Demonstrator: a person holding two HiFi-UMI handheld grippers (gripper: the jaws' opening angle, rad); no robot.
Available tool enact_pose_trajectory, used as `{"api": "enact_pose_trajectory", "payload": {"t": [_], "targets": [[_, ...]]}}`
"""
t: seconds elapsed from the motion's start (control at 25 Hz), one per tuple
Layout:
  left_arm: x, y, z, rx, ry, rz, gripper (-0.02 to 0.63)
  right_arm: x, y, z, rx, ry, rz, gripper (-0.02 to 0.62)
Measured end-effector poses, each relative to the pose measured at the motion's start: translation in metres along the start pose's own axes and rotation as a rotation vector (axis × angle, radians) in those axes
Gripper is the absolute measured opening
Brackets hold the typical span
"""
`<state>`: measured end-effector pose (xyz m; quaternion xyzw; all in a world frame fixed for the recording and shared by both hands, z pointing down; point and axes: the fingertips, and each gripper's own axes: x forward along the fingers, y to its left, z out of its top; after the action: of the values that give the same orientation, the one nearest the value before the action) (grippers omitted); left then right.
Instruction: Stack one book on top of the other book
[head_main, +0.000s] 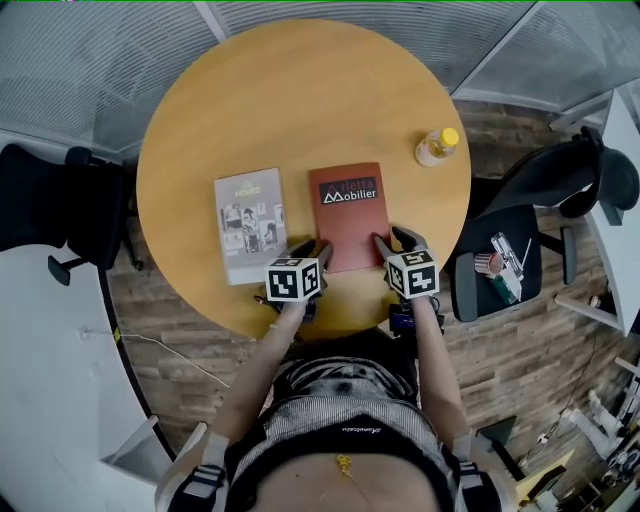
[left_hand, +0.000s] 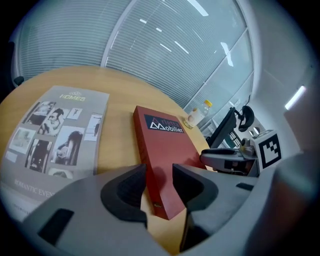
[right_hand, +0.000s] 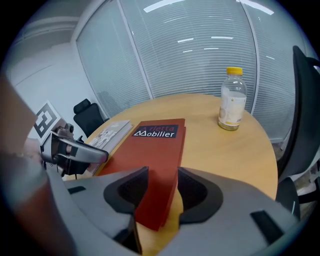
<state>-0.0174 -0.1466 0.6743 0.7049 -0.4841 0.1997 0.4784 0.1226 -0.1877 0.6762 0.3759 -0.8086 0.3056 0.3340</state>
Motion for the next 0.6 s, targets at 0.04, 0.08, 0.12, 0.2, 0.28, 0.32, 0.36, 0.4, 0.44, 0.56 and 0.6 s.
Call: {"api": "enact_pose_trajectory", "payload": {"t": [0.04,0.08,0.12,0.2,0.28,0.32,0.36,0.4,0.44,0.56,0.6], "targets": [[0.002,0.001,0.000,-0.017,0.003,-0.001,0.163,0.003,-0.001,-0.002,0.002,0.010,0.002,0.176],[0.004,0.001,0.000,-0.032,0.006,-0.001,0.163,0.006,-0.002,-0.003,0.009,0.019,0.007,0.177],[0.007,0.002,0.000,-0.044,0.010,-0.003,0.163,0.008,-0.002,-0.005,0.022,0.025,0.016,0.179],[0.012,0.001,-0.002,-0.058,0.019,-0.007,0.163,0.012,-0.002,-0.006,0.063,0.024,0.041,0.181],[0.016,-0.001,-0.004,-0.064,0.025,-0.009,0.163,0.012,-0.002,-0.006,0.097,0.016,0.063,0.181],[0.018,-0.001,-0.005,-0.067,0.025,-0.006,0.163,0.012,-0.002,-0.006,0.105,0.014,0.073,0.181],[0.019,0.000,-0.005,-0.071,0.024,-0.001,0.163,0.013,-0.001,-0.007,0.109,0.014,0.082,0.181],[0.020,0.001,-0.006,-0.076,0.022,0.003,0.163,0.014,0.000,-0.007,0.112,0.013,0.089,0.181],[0.020,0.002,-0.006,-0.081,0.022,0.004,0.163,0.014,0.000,-0.007,0.114,0.012,0.093,0.181],[0.021,0.001,-0.005,-0.080,0.021,-0.004,0.163,0.015,0.000,-0.007,0.118,0.008,0.101,0.181],[0.021,0.001,-0.005,-0.079,0.022,-0.008,0.163,0.015,0.000,-0.007,0.127,0.005,0.105,0.180]]}}
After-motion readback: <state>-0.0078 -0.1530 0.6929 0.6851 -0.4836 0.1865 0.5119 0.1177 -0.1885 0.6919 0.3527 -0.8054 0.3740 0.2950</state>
